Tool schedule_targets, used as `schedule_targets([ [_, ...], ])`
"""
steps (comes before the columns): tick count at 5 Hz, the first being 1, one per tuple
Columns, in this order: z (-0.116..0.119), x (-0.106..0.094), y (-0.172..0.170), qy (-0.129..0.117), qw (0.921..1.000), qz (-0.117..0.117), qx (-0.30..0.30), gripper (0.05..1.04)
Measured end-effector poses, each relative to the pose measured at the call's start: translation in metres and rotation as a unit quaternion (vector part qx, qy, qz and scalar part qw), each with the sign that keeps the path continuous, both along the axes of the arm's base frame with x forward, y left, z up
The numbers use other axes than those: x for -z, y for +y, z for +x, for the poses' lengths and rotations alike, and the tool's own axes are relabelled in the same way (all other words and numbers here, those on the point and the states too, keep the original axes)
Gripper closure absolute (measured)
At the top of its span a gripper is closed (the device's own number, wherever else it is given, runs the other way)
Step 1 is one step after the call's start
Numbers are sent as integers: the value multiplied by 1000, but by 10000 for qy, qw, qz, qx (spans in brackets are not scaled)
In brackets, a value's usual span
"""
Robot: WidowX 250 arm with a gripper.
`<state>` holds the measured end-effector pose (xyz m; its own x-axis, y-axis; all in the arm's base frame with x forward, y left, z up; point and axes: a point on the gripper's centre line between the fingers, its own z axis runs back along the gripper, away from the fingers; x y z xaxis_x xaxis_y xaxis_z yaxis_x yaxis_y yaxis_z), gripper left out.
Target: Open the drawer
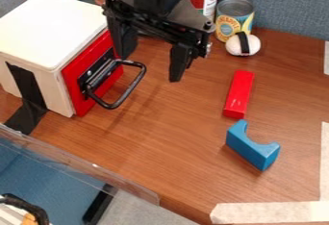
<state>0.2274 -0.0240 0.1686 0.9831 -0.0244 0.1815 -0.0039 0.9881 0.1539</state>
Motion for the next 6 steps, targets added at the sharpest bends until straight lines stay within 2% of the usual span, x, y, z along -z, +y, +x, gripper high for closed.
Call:
schedule_targets([
  [1,-1,5,-1,96,10000,1,7,83],
  [3,6,29,22,231,9996,1,-137,83],
  [5,22,62,37,193,9997,85,-89,83],
  [6,30,70,43,-62,9997,254,-18,83],
])
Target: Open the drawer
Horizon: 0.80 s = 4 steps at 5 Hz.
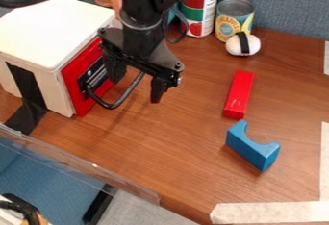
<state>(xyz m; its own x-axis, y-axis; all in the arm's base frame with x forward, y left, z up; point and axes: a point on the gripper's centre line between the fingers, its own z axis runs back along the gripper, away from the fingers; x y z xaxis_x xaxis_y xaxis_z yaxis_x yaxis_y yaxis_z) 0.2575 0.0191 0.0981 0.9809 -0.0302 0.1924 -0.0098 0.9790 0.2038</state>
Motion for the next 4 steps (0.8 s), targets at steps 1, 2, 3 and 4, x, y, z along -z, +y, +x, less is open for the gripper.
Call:
schedule_targets([
  [1,8,0,6,-225,9995,209,85,83],
  [2,12,12,14,-127,9996,261,58,83],
  [3,17,23,20,-62,9996,290,-20,83],
  [4,26,35,29,52,9996,256,-116,83],
])
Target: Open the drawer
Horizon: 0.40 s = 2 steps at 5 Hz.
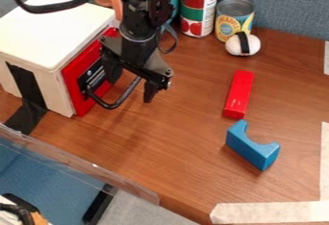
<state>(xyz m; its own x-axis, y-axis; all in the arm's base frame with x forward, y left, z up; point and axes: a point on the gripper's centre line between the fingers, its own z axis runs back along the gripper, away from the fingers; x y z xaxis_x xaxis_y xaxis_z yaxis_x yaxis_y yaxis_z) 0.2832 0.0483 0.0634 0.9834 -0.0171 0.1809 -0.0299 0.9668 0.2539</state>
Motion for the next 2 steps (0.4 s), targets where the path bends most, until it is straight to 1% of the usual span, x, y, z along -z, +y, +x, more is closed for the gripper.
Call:
schedule_targets([
  [2,9,30,6,238,9995,59,-176,83],
])
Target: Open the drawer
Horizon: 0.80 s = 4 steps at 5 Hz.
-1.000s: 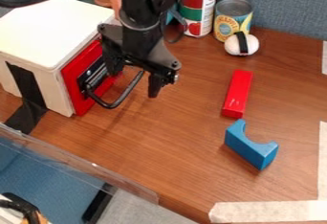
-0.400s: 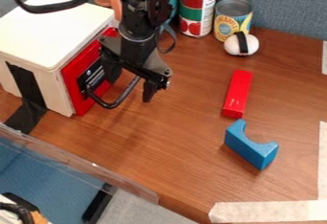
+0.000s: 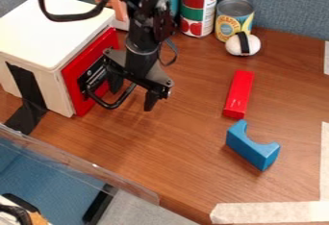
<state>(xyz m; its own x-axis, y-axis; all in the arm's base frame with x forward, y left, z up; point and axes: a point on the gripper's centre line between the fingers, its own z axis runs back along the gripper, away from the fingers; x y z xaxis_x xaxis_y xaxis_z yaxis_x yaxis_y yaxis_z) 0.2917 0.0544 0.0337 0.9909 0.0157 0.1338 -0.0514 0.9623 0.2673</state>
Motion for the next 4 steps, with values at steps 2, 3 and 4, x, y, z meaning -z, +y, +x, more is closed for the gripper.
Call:
schedule_targets([
  [2,5,14,-6,110,9997,37,-203,402],
  [3,6,10,-13,62,9995,-80,-289,703],
  [4,7,-1,-32,-102,9991,-293,-278,902],
])
